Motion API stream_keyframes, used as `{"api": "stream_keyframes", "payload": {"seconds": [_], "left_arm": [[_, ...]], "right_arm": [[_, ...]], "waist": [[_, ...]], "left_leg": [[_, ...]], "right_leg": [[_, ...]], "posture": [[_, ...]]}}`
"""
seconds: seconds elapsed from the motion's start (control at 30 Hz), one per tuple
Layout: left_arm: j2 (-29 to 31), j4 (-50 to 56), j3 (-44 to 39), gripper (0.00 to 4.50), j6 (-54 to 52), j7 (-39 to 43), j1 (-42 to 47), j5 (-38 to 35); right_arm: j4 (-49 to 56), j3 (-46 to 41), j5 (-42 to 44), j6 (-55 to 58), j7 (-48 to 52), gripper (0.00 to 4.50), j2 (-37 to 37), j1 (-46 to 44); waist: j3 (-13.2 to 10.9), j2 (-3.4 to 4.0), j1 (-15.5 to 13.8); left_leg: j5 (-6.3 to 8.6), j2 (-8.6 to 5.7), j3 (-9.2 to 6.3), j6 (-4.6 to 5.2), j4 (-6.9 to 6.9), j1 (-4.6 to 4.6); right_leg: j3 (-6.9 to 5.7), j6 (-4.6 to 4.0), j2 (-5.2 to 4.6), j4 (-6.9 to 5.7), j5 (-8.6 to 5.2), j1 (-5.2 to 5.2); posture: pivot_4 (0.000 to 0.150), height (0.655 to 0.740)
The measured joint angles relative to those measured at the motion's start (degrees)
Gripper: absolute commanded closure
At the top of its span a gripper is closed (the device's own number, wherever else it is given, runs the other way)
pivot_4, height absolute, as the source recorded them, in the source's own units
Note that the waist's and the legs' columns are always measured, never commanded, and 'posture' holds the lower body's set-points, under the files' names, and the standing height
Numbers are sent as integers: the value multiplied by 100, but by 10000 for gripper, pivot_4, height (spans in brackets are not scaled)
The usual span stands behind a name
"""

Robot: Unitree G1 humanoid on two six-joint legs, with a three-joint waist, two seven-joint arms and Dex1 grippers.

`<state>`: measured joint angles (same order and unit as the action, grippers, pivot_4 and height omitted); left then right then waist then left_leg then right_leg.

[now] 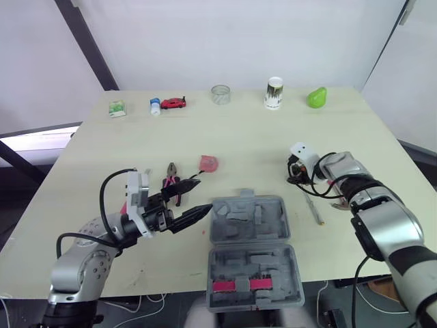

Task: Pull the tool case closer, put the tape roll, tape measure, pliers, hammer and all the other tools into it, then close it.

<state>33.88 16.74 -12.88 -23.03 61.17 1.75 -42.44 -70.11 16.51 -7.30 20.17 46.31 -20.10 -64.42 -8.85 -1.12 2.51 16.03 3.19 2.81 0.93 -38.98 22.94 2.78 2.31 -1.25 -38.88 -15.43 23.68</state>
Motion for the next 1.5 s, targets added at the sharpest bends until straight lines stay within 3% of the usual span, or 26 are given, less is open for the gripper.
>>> {"api": "stream_keyframes", "payload": {"seconds": [0.07,0.53,0.63,0.73,0.87,0.93,1.17,1.5], "left_arm": [[0,0,17,0,27,7,0,23],[-2,-1,115,0,97,24,-45,62],[-2,-20,96,0,87,-7,-63,43],[25,-77,-67,0,43,-7,-201,-65],[164,-273,-336,0,7,69,-428,-124],[281,-495,-566,0,7,213,-619,-154],[465,-849,-882,0,59,496,-818,-150],[473,-846,-905,0,109,587,-937,-51]], "right_arm": [[-7,-16,-39,-76,-21,44493,30,-1],[452,-14,-302,-247,478,44493,-79,17],[1613,-4,-117,309,1288,44493,-249,228],[3561,170,183,1369,2082,44493,-451,715],[5606,629,496,2525,2516,44493,-415,944],[6440,851,686,3098,2433,44493,2,917],[6188,1653,670,3118,1897,44493,790,903],[5113,2406,298,2505,1835,44493,954,670]], "waist": [[0,0,0],[-2,3,-4],[-4,6,-5],[-5,8,-5],[-6,11,0],[-6,10,-3],[-4,6,-55],[-4,5,19]], "left_leg": [[0,0,0,0,0,0],[0,1,-2,0,0,0],[1,4,-4,1,1,0],[1,10,-11,1,8,0],[1,8,-11,2,19,1],[1,9,-12,1,21,0],[-1,-7,-11,-1,21,3],[-1,-5,-10,-1,23,3]], "right_leg": [[0,0,0,0,0,0],[-1,0,-1,1,0,0],[-3,0,-2,0,0,0],[-10,0,-6,2,0,2],[-13,-2,-7,-2,-1,13],[-19,-4,-10,-2,0,12],[-32,-3,-39,1,1,10],[-37,-6,-25,-2,0,15]], "posture": [[1500,7400],[1500,7400],[1500,7400],[1500,7400],[1500,7400],[1500,7400],[1500,7400],[1500,7400]]}}
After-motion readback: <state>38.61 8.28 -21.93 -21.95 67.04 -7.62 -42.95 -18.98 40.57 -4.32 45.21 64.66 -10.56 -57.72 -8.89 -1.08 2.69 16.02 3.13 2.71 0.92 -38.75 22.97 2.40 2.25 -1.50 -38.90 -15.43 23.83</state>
